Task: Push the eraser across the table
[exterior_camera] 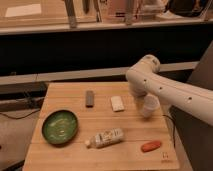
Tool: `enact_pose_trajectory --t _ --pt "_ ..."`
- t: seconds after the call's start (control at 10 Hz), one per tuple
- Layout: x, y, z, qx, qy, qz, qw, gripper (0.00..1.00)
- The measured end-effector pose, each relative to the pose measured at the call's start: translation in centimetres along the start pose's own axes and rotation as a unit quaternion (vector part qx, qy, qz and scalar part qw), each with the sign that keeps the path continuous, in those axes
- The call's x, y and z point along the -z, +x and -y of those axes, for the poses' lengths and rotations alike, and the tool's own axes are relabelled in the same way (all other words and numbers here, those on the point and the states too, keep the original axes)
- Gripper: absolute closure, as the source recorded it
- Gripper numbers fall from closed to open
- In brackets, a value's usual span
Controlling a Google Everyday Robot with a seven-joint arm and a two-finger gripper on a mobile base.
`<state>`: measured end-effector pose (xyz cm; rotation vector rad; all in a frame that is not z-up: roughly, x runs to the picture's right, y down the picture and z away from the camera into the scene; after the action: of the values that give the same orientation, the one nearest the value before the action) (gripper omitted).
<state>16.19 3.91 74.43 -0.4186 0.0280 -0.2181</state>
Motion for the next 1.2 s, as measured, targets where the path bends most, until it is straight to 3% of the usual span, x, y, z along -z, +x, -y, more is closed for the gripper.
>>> enact_pose_trajectory --t 0.2,1.2 --pt "-0.5 -2.4 2.2 0.024 0.004 0.008 0.9997 0.20" --pt "-0.7 -2.5 2.5 0.032 0.004 0.010 0.9994 0.20"
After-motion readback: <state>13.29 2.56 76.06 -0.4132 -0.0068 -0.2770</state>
